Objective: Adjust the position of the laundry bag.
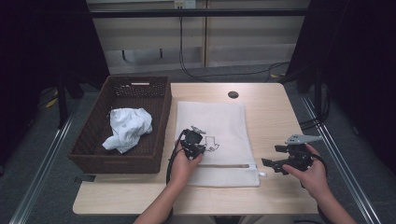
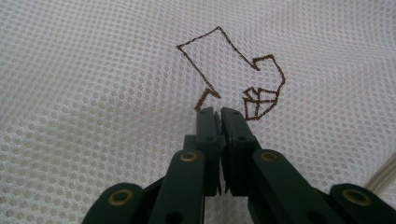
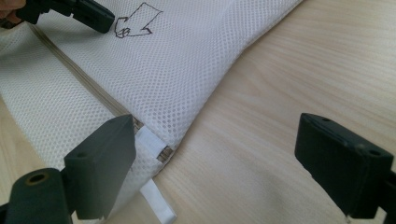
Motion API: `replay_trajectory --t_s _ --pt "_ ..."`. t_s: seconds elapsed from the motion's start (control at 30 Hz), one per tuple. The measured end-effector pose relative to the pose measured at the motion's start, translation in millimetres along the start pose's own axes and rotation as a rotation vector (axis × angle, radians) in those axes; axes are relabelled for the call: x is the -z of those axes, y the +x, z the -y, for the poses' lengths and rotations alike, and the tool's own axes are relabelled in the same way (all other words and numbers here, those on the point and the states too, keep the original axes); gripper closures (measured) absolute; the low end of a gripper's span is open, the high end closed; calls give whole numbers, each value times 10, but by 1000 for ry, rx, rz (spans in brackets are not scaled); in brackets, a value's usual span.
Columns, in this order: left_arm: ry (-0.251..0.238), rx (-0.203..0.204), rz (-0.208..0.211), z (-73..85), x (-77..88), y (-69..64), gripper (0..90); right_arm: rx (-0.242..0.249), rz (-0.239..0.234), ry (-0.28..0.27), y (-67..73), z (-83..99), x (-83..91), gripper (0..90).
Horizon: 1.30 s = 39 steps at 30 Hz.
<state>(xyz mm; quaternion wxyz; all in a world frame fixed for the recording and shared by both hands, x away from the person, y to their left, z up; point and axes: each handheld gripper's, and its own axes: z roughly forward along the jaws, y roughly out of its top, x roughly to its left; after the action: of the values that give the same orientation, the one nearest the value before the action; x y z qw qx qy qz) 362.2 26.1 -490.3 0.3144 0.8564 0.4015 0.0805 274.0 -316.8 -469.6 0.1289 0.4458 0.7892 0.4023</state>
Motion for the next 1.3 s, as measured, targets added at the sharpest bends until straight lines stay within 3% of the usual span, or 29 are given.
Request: replay_trajectory --t_s 0.3,0.63,0.93,1.0,1.13,1.3 --pt "-13 -1 -1 -72 -78 -53 864 -17 8 7 -10 2 13 111" --pt "-25 16 7 -107 -121 -77 863 7 7 15 5 1 0 108" --pt "-18 -3 12 -150 -156 -104 859 14 6 22 24 -1 -10 110" --pt "-28 14 13 -153 -166 -112 858 16 4 26 29 3 -19 110" --pt "-29 7 17 -159 -175 -113 857 25 5 25 30 0 -17 112" --pt "-29 26 17 -185 -194 -144 826 21 3 31 24 5 -22 111"
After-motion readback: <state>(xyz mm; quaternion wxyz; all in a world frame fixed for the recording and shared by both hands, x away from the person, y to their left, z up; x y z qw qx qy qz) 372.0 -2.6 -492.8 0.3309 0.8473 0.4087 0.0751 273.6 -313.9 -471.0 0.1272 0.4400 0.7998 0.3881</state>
